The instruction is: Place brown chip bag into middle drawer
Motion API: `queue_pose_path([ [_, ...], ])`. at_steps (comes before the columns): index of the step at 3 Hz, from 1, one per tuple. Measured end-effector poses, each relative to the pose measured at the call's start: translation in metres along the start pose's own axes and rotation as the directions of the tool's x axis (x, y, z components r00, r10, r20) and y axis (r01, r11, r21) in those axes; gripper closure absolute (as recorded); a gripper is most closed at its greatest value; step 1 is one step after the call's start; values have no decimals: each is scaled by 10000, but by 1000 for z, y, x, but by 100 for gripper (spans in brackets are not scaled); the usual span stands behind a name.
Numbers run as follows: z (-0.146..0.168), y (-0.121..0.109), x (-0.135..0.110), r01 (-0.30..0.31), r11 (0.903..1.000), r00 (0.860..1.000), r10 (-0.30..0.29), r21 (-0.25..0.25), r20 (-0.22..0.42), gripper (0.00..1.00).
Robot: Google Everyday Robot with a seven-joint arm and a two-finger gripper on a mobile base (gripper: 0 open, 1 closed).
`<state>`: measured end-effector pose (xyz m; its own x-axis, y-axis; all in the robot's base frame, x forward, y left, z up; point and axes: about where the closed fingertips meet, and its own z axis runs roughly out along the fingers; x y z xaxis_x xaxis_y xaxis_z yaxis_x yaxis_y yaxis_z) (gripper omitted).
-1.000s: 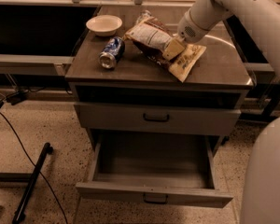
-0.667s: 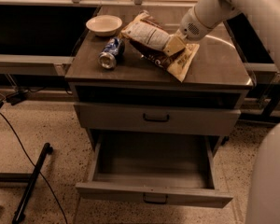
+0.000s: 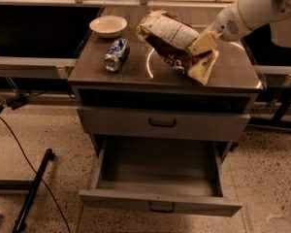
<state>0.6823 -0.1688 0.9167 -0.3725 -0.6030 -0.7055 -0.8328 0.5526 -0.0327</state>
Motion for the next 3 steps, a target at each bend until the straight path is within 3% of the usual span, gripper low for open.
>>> queue_pose_path([
  [1, -26, 32, 6, 1044, 9945, 9930, -1038, 64, -560, 100],
  [2, -38, 109, 41, 2990, 9511, 9366, -3080, -775, -1669, 100],
  [3, -25, 167, 88, 3467, 9117, 8937, -3924, -2205, -2176, 100],
])
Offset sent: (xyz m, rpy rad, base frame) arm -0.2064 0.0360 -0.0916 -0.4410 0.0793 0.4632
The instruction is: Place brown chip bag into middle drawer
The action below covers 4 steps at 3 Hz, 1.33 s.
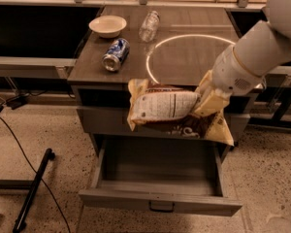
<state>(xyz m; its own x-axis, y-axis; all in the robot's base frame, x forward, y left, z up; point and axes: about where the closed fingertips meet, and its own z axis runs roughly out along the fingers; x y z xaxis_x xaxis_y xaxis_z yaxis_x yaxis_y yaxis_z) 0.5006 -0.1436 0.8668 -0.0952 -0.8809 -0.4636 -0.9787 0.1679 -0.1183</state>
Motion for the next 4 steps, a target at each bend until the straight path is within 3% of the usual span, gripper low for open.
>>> queue_pose_path([
  [1, 16, 13, 8, 4, 9992, 9998, -11, -396, -181, 100],
  [2, 14, 15, -1, 356, 9987, 9993, -358, -368, -50, 100],
  [3, 62, 21, 28, 275, 9978, 9988, -250, -609, 413, 100],
  [4, 141, 35, 83, -1, 9979, 9974, 48, -648, 719, 100],
])
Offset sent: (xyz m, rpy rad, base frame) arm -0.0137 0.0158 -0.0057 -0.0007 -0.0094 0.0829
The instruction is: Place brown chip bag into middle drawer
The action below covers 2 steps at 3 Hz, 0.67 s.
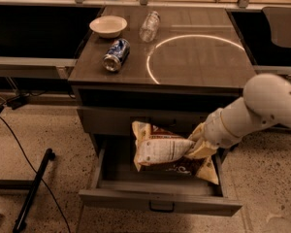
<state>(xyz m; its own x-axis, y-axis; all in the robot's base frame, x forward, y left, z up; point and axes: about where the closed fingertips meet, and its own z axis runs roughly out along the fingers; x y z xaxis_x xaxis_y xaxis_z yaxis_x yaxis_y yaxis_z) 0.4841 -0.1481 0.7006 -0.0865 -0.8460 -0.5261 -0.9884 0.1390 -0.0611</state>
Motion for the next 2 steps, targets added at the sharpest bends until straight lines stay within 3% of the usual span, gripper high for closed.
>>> queue_pose_path([
  [2, 98, -19, 72, 29, 9992, 10000, -27, 396, -50, 100],
])
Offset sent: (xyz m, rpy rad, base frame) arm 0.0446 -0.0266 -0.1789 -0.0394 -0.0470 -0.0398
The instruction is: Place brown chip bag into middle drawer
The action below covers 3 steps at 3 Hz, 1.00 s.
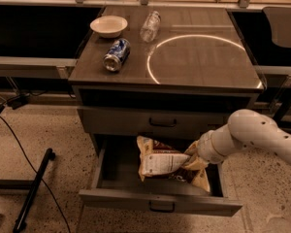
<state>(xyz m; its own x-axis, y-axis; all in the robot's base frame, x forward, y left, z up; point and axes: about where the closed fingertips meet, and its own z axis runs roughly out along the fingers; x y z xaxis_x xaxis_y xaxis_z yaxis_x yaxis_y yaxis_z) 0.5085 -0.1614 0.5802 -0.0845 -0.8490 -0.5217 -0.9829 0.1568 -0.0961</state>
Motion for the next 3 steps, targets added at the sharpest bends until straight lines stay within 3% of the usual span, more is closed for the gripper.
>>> queue_pose_path([
  [1, 27, -13, 24, -247, 9992, 9996, 251, 319, -119, 82],
  [2, 50, -18, 46, -662, 9963, 9977, 670, 552, -141, 58],
  [3, 53, -19, 47, -700, 9958, 9974, 709, 582, -126, 35],
])
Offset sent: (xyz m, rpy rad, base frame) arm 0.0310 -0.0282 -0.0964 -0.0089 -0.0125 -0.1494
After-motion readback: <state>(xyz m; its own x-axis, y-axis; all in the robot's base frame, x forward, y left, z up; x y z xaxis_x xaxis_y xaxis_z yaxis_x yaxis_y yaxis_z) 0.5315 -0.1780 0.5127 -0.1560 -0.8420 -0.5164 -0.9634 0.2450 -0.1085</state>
